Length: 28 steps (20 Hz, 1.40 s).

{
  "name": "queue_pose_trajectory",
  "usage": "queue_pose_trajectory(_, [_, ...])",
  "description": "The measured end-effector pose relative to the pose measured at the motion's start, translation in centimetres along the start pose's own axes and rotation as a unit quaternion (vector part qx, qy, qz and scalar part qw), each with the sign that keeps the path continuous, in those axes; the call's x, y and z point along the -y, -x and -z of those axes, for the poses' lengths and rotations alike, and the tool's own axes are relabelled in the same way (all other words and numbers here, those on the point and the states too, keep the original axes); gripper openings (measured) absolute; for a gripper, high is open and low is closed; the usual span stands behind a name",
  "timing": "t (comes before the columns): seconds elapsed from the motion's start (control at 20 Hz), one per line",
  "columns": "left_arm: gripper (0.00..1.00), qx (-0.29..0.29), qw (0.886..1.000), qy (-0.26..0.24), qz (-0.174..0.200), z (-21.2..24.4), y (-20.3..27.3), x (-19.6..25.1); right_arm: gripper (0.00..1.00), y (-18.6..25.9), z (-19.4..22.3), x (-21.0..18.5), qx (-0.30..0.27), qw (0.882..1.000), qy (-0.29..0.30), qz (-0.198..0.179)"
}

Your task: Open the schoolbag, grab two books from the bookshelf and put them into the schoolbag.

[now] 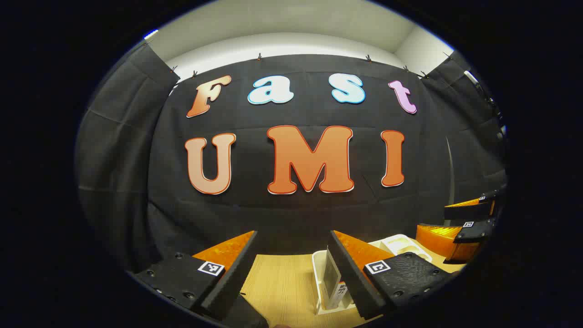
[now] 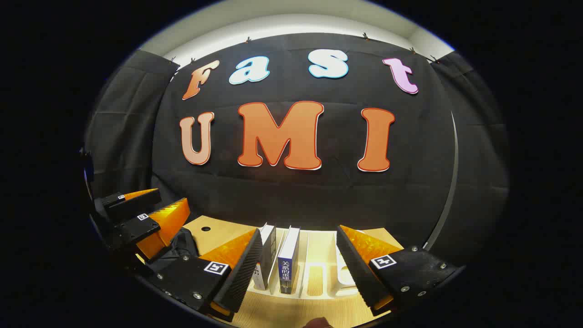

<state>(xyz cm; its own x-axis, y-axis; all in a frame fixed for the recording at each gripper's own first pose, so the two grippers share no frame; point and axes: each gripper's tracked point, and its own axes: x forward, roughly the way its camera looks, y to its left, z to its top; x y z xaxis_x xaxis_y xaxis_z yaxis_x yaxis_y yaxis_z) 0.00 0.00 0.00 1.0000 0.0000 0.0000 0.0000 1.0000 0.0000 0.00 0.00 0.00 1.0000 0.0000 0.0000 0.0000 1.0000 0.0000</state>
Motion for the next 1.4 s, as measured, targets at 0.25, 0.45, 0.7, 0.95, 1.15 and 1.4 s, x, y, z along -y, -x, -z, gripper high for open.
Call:
queue_pose_trajectory(0.25, [0.96, 0.002, 1.0, -0.003, -0.002, 0.0, 0.0, 0.0, 0.97, -0.2, 0.2, -0.3, -0.001, 1.0, 0.005, -0.009])
queue_pose_trajectory(0.45, [0.96, -0.003, 1.0, -0.006, -0.005, 0.4, 0.1, 0.0, 0.97, -0.3, 0.6, -0.6, -0.009, 1.0, 0.003, -0.018])
queue_pose_trajectory(0.7, [0.96, -0.003, 1.0, -0.014, -0.008, 0.3, 0.3, -0.1, 0.97, -0.4, 0.6, -0.4, -0.009, 1.0, -0.001, -0.02])
queue_pose_trajectory(0.95, [0.96, -0.003, 1.0, -0.024, -0.012, 0.3, 0.5, -0.3, 0.97, -0.3, 0.7, -0.4, -0.009, 1.0, -0.002, -0.023])
queue_pose_trajectory(1.15, [0.96, -0.005, 0.999, -0.035, -0.007, 0.7, 0.6, 0.4, 0.97, -0.1, 1.0, 0.0, -0.013, 1.0, 0.001, -0.022])
queue_pose_trajectory(1.4, [0.96, -0.019, 0.998, -0.06, -0.008, 2.4, 0.7, 0.5, 0.97, -0.1, 1.7, 1.0, -0.02, 1.0, 0.004, -0.018])
